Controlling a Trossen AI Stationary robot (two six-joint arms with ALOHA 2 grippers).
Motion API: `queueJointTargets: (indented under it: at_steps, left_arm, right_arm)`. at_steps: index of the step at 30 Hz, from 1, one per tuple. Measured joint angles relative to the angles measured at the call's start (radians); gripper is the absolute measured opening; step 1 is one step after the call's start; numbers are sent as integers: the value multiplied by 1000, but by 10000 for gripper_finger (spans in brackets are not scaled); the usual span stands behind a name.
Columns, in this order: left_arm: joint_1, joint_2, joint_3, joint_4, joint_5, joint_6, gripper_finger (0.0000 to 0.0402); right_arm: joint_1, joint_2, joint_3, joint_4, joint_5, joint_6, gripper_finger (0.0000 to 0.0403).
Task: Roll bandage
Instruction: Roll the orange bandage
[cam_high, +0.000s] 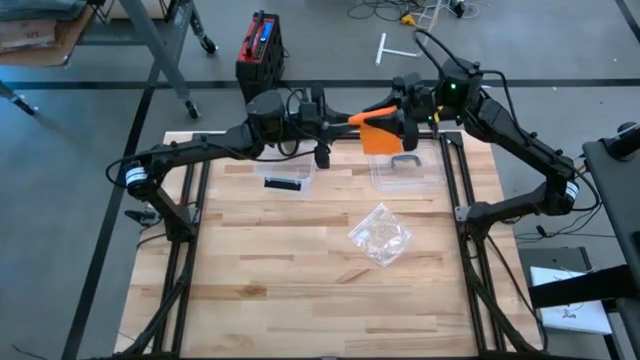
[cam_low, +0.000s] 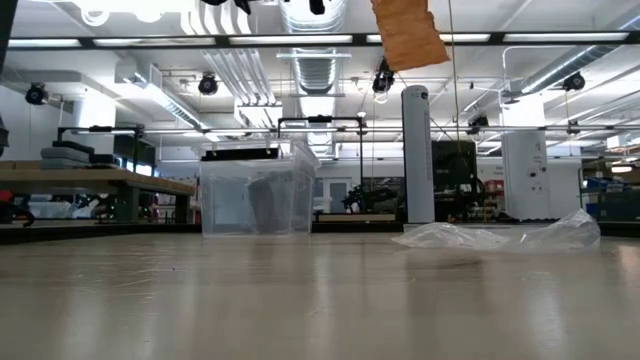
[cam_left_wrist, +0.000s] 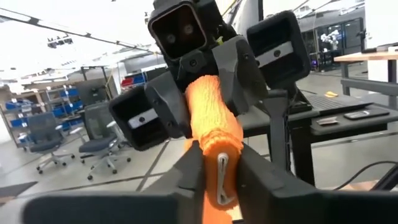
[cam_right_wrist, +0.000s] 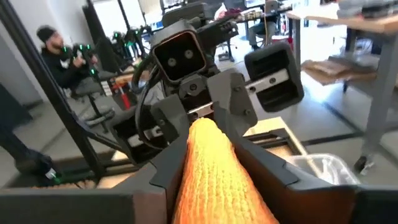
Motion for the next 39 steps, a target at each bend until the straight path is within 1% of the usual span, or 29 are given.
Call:
queueJointTargets:
  at_steps: [2, 3, 6, 9, 11, 14, 20, 25, 27, 31, 35, 39]
  left_arm:
    - [0, 0, 0, 2, -1, 10, 35]
    - [0, 0, 0, 4, -2, 13, 29]
    - [0, -1, 0, 15, -5, 30, 28]
    - [0, -2, 0, 37, -13, 39, 36]
    - [2, -3, 0, 56, -23, 66, 45]
    - [2, -5, 0, 69, -68, 88, 47]
    - [2, 4, 0, 70, -83, 119, 43]
    - [2, 27, 0, 91, -81, 194, 44]
    - [2, 39, 0, 124, -81, 223, 44]
    - [-1, 52, 0, 138, -89, 300, 44]
    - [-3, 53, 0, 137, -114, 385, 44]
    - [-3, 53, 0, 134, -119, 453, 49]
  right_arm:
    - [0, 0, 0, 17, 0, 66, 142]
    - [0, 0, 0, 32, 2, 106, 150]
    - [-2, -9, 0, 73, 8, 229, 178]
    - [-8, -35, 0, 50, 75, 312, 206]
    - [-11, -46, 0, 9, 111, 316, 224]
    - [-11, -44, -1, -29, 125, 319, 247]
    - [-4, -34, -1, 3, 129, 344, 274]
    - [-5, -20, -1, 14, 133, 468, 274]
    - [-2, -11, -1, 14, 131, 490, 270]
    - [-2, -2, -1, 16, 133, 511, 261]
    - [-2, -2, -1, 22, 158, 536, 250]
    - [-3, -1, -1, 21, 168, 543, 230]
